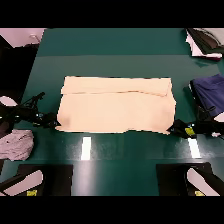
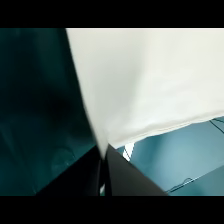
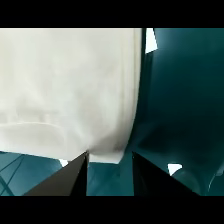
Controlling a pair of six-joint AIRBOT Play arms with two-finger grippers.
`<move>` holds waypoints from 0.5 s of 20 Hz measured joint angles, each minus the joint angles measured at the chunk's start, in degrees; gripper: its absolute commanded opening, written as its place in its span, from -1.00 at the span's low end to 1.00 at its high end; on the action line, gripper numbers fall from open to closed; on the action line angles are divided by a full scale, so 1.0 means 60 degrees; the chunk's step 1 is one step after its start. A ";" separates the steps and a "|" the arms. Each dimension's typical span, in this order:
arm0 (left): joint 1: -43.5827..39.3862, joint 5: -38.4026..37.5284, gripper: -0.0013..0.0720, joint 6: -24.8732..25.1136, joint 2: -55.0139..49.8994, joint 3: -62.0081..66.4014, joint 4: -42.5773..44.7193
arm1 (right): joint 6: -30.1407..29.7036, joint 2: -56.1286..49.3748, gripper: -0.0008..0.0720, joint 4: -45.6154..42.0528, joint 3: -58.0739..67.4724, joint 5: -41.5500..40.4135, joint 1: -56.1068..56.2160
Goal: Fold the shirts.
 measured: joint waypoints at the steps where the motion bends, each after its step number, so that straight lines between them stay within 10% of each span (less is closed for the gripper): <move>1: 0.0000 -0.0004 -0.91 0.0000 0.0000 0.0000 0.0000 | -0.0007 0.0000 -0.91 -0.0004 -0.0004 0.0004 0.0117; 10: 0.0000 -0.0474 -0.92 0.0011 0.0313 0.0109 0.0291 | -0.0018 0.0718 -0.93 -0.1577 0.0882 0.0816 0.1384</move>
